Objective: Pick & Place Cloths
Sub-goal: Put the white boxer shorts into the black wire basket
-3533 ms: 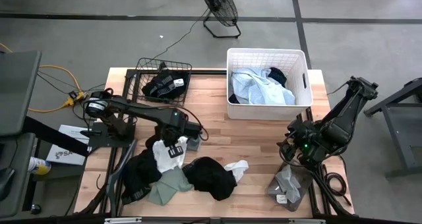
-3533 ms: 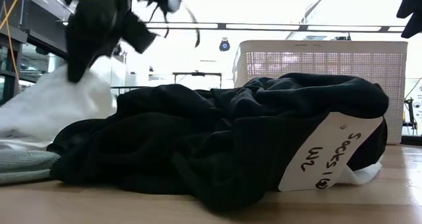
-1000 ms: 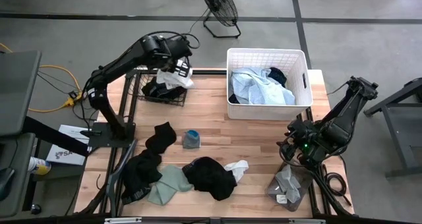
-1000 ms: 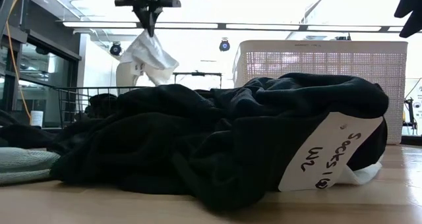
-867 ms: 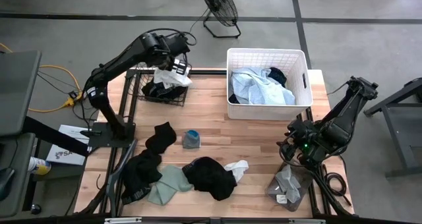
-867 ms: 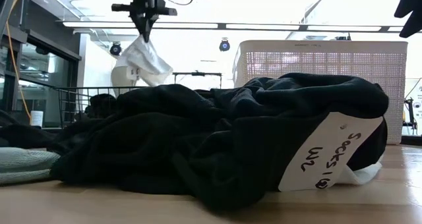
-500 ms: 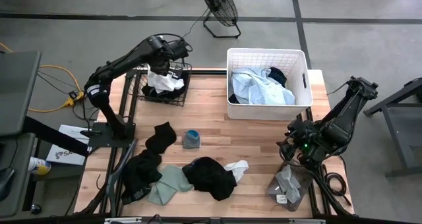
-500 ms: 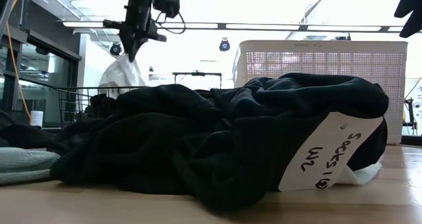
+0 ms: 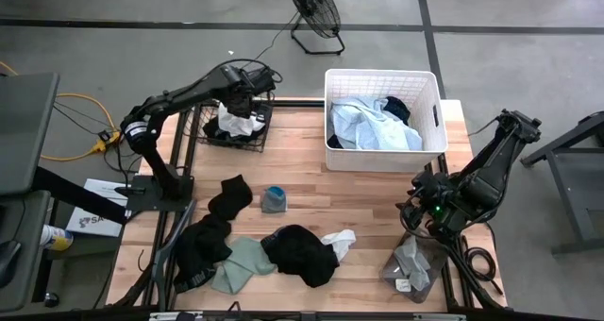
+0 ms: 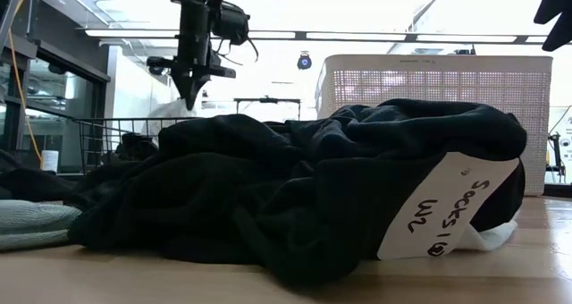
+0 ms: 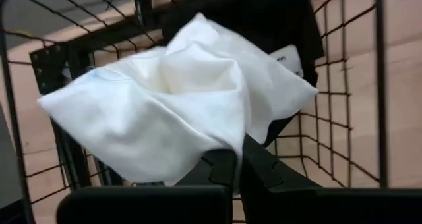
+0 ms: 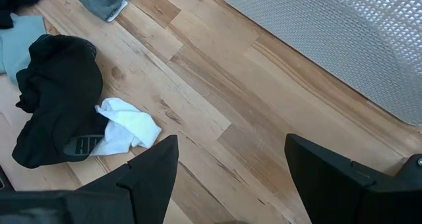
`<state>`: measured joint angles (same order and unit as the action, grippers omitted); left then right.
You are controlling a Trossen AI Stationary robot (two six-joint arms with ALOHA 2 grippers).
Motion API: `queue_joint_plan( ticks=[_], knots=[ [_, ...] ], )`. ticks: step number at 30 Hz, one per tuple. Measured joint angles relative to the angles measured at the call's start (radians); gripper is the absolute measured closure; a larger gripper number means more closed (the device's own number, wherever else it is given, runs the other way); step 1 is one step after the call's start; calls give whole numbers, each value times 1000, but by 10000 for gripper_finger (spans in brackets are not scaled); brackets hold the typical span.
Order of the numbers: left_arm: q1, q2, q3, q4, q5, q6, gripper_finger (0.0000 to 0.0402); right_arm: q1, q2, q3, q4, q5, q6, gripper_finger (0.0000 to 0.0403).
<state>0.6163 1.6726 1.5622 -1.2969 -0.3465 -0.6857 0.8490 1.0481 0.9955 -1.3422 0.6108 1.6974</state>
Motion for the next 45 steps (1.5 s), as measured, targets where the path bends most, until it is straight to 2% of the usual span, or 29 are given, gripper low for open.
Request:
queue_joint_plan(
  ticks=[14, 21, 24, 29, 36, 40, 45],
  knots=[
    [121, 0, -230, 237, 185, 25, 401, 0, 0, 0, 0, 0, 9, 133],
    [170, 0, -297, 295, 241, 63, 401, 0, 0, 0, 0, -2, 32, 133],
    [170, 0, -296, 294, 252, 81, 385, 0, 0, 0, 0, -6, 34, 133],
    [168, 0, -233, 249, 265, 151, 308, 0, 0, 0, 0, -6, 37, 133],
    [162, 0, -59, 107, 314, 166, 189, 0, 0, 0, 0, -6, 37, 133],
    [162, -1, 44, 21, 295, 166, 160, 0, 0, 0, 0, -5, 37, 133],
    [162, -2, 158, -61, 224, 172, 156, 0, 0, 0, 0, -4, 37, 133]
  ],
)
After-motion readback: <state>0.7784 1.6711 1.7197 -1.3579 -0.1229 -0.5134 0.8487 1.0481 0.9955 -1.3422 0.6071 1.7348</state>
